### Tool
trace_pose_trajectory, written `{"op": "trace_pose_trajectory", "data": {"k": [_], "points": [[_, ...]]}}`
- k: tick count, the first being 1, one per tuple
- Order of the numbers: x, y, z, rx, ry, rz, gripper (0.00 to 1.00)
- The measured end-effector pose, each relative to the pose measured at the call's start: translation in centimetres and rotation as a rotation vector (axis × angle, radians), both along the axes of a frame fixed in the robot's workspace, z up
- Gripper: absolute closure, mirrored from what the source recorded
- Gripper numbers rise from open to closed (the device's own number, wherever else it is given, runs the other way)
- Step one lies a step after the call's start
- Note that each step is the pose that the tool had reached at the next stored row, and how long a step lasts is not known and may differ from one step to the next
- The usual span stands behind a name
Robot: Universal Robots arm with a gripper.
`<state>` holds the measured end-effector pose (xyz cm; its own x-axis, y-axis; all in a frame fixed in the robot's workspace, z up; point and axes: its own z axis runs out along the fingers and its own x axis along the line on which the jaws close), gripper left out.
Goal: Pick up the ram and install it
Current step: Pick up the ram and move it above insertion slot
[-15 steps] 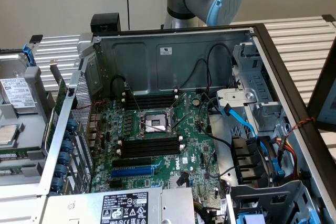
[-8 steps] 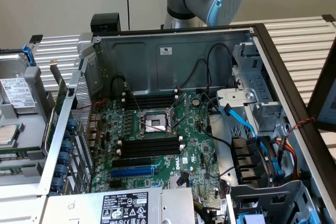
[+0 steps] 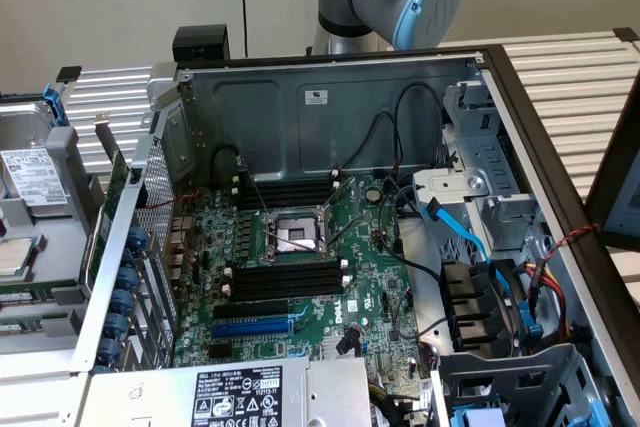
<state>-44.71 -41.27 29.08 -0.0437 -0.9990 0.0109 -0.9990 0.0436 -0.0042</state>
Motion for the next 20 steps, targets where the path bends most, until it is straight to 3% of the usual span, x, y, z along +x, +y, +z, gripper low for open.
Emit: {"op": "trace_pose_trajectory", "data": {"k": [20], "points": [[-0.1, 0.0, -3.63, -0.0001, -0.0012, -0.005, 0.61]]}}
